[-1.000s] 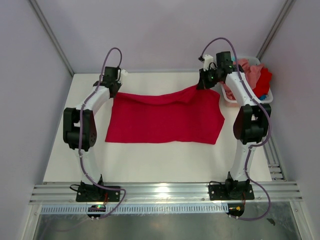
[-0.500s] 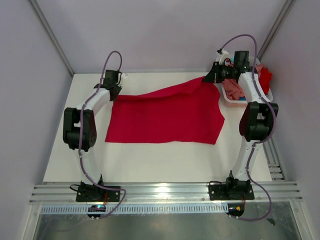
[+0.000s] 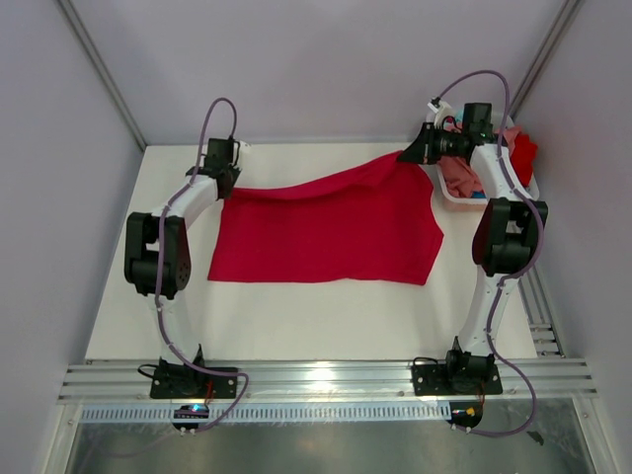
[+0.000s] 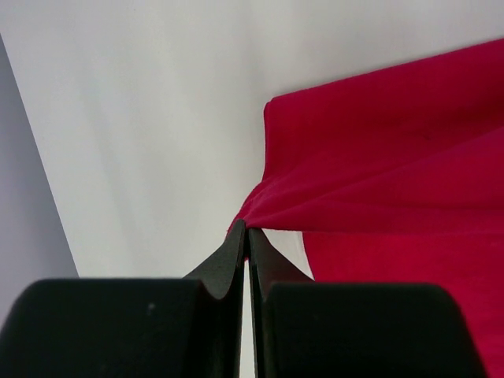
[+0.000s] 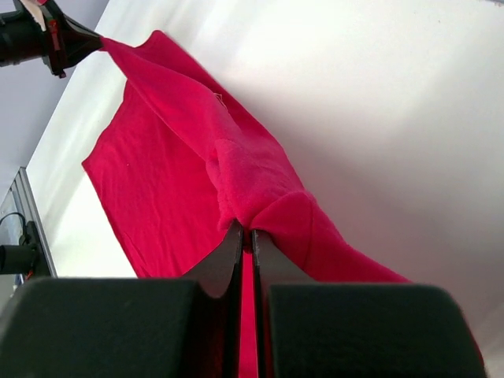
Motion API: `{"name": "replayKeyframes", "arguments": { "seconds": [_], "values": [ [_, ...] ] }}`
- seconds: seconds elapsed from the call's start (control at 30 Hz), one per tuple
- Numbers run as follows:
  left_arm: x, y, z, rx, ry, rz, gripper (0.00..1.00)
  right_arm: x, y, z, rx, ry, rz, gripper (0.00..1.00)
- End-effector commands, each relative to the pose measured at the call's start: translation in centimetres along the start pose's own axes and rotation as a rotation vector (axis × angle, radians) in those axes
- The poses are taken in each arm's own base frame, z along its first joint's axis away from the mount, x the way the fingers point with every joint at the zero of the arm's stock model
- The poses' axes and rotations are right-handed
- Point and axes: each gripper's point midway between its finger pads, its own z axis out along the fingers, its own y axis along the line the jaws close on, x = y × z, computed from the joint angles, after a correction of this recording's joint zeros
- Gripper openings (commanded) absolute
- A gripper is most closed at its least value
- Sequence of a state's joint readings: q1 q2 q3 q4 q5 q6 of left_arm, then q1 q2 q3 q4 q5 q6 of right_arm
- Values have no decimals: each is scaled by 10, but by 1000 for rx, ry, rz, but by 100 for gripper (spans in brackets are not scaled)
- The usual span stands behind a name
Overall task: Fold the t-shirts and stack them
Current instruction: Fold the tshirt
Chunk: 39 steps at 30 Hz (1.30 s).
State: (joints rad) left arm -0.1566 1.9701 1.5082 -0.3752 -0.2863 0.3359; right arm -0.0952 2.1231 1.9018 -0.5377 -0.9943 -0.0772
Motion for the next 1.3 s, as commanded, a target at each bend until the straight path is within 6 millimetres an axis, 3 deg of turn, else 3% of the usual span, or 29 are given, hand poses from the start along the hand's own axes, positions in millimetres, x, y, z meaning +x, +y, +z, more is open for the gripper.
{"name": "replayKeyframes", "arguments": {
  "seconds": [0.0, 0.17, 0.2, 0.27, 0.37, 0.53, 0.6, 0.83, 1.03, 1.17, 1.2, 1.27],
  "values": [
    [-39, 18, -12, -43, -141, -120, 0, -30, 13, -8, -36, -74, -141, 3],
    [-74, 32, -36, -42, -236, -229, 0, -32, 2, -14, 81, -102, -248, 3],
    [-85, 35, -48, -28, -277, -264, 0, -42, 9, -23, 120, -129, -283, 3],
    [-99, 39, -63, -10, -327, -299, 0, -45, 1, -30, 205, -159, -323, 3],
    [-124, 42, -91, 47, -407, -352, 0, -72, 12, -52, 318, -235, -398, 3],
    [-147, 59, -131, 59, -457, -372, 0, -119, 46, -88, 421, -296, -501, 3],
    [-148, 65, -141, 39, -469, -363, 0, -125, 53, -97, 443, -286, -524, 3],
    [-160, 91, -196, -6, -570, -356, 0, -167, 108, -141, 484, -368, -575, 3],
    [-164, 103, -258, 4, -684, -374, 0, -173, 151, -161, 493, -399, -633, 3],
    [-157, 107, -297, 27, -725, -396, 0, -172, 191, -176, 493, -420, -661, 3],
    [-152, 105, -313, 50, -749, -403, 0, -171, 211, -189, 493, -448, -684, 3],
    [-145, 103, -332, 70, -775, -412, 0, -164, 232, -192, 491, -458, -697, 3]
  ]
}}
